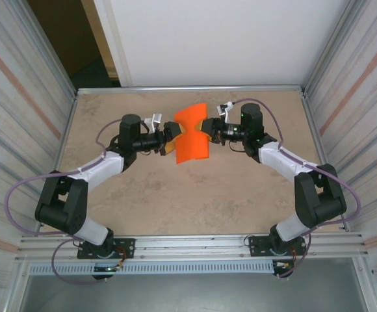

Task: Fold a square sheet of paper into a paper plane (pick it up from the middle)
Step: First fold in half a square sheet of paper at the center of the table.

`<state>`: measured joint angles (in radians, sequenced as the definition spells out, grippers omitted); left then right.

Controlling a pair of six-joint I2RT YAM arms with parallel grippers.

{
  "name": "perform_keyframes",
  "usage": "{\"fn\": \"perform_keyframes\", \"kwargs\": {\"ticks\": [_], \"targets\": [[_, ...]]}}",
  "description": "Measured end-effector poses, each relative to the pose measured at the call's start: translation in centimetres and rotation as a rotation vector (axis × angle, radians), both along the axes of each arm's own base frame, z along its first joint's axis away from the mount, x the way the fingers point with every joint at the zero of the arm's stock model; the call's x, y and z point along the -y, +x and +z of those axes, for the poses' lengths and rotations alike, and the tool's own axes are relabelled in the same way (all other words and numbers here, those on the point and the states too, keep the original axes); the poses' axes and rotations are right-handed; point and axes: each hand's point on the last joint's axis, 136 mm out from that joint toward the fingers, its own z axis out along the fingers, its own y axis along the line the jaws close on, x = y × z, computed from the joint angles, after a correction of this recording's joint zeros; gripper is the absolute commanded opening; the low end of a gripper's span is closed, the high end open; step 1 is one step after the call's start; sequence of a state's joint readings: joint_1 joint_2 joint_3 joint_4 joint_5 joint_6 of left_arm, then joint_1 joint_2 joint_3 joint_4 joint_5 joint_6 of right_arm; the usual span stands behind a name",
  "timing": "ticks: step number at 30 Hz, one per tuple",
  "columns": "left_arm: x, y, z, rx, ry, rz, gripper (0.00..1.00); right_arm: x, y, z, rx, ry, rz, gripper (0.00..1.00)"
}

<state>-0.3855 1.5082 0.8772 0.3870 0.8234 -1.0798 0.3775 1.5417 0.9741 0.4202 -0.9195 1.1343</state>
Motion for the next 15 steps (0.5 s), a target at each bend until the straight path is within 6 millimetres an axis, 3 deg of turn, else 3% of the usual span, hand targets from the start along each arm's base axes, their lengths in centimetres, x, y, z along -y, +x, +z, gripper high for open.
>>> {"fn": "perform_keyframes", "kwargs": {"ticks": [5,9,15], "targets": [[1.1,-0.4,2.6,0.055,-0.061,-0.047,0.88,-0.2,-0.1,1.1,-0.014,0.043,0.011,0.31],[1.1,-0.4,2.8,0.054,-0.07,-0.05,0.67,0.2,0.2,1.1,-0.025,0.048,-0.001,0.31],[0.4,-0.4,3.3,0.07,-0.073,-0.031,0.37,1.1,0.7,-0.3,-0.051,0.002,-0.028,0.31]]}}
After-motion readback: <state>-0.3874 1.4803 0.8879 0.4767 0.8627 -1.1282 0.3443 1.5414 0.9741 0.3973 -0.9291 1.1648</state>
